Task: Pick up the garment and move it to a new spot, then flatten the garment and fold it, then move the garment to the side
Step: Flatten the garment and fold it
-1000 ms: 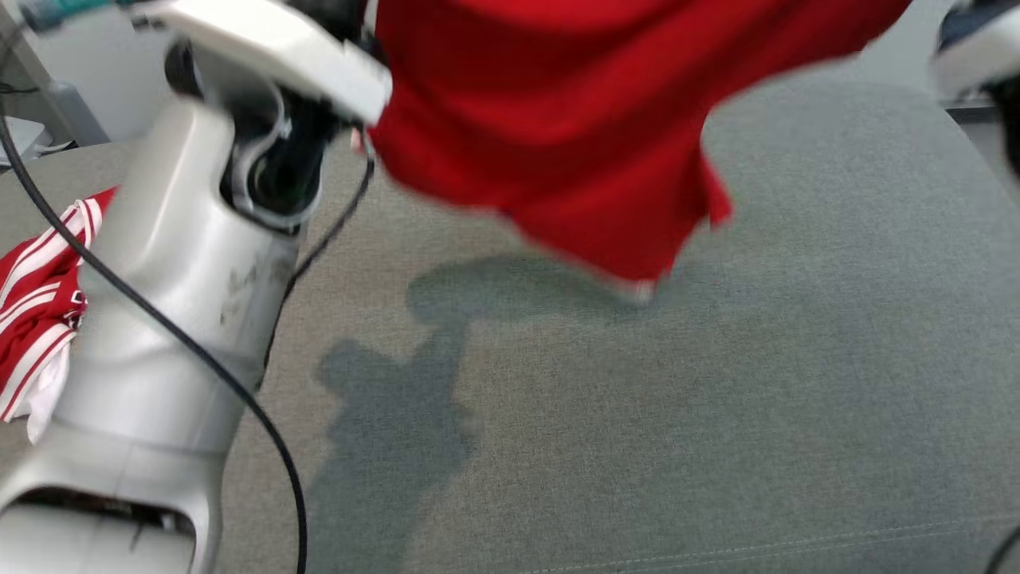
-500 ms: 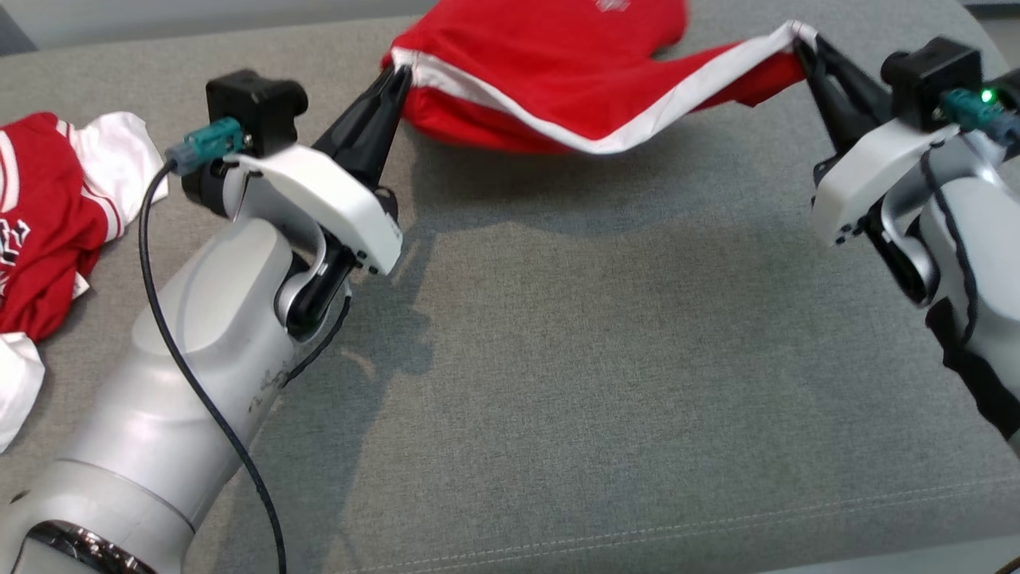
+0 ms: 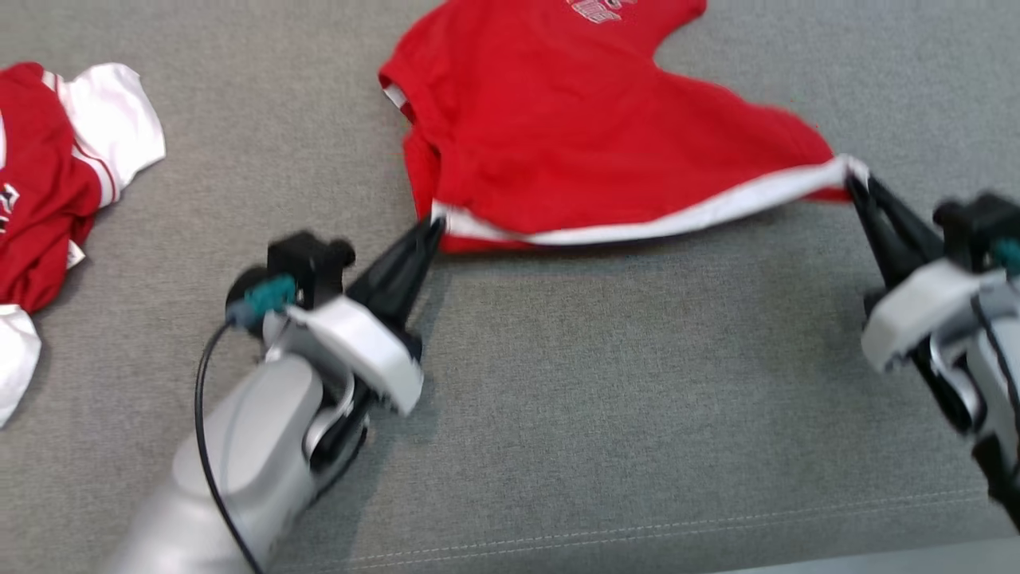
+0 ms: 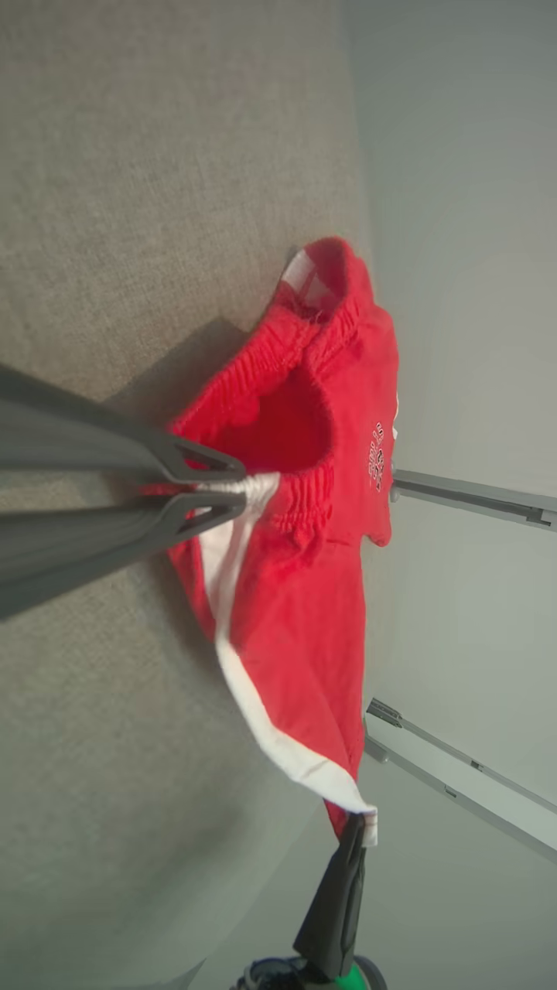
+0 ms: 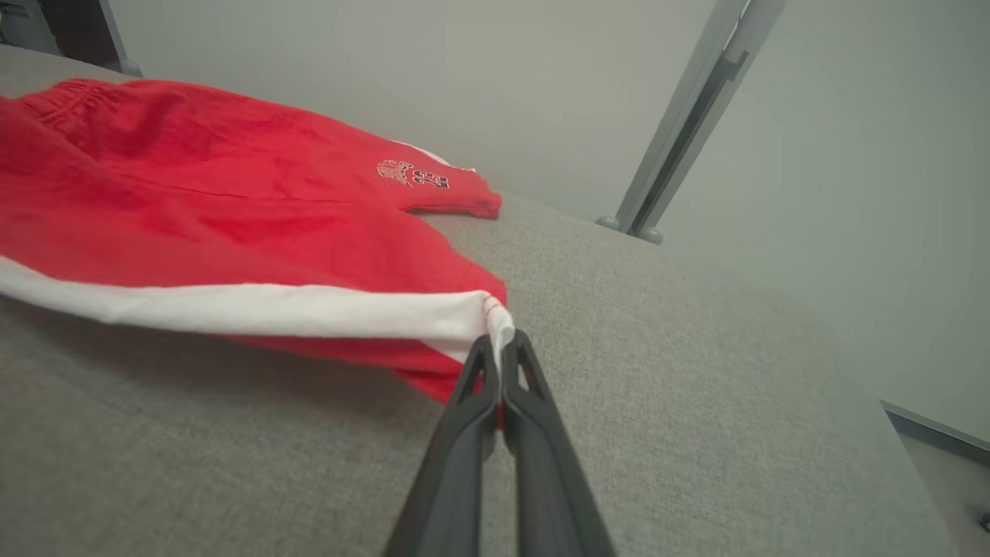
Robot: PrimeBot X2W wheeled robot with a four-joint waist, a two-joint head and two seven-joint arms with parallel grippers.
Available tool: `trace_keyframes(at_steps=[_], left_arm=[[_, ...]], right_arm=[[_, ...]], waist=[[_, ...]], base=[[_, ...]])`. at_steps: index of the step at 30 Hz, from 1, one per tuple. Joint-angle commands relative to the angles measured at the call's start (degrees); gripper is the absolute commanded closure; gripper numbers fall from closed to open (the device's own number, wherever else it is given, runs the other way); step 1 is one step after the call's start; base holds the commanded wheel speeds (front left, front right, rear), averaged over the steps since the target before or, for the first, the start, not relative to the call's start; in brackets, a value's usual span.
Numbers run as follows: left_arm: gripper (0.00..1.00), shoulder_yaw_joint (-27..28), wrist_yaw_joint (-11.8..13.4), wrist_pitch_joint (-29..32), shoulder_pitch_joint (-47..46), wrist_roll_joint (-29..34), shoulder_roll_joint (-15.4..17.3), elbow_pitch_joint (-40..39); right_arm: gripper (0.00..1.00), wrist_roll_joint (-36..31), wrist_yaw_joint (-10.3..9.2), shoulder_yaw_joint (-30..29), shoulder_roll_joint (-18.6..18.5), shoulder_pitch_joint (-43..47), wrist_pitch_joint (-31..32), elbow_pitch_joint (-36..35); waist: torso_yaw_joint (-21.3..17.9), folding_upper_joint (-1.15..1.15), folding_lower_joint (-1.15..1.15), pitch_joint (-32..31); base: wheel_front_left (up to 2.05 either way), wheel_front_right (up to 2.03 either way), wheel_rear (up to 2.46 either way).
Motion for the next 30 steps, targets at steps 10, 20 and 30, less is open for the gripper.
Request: trace_keyframes(at_steps=[10, 20, 30], left_arm=[[1.0, -1.1, -0.4, -0.3, 10.8, 2.0, 3.0, -3.6], [1.0, -8.0, -0.4, -0.3, 11.5, -5.5, 2.8, 3.5], [0.87, -10.6, -0.4, -0.3, 12.4, -8.2, 1.0, 7.0]], right_arm=[[1.0, -4.2, -0.01, -6.3, -0.7, 19.9, -0.3, -7.2], [1.0, -7.1, -0.01, -8.2, 0.0, 25.0, 0.8, -9.0], [1.0, -7.8, -0.01, -7.0, 1.0, 27.0, 3.2, -7.8]], waist=[[2.1, 0.0, 0.0, -5.3], [1.8, 0.0, 0.0, -6.6], [1.9, 0.0, 0.0, -7.4]], base=[[0.0, 0.0, 0.0], [0.0, 0.0, 0.0], [0.0, 0.0, 0.0]])
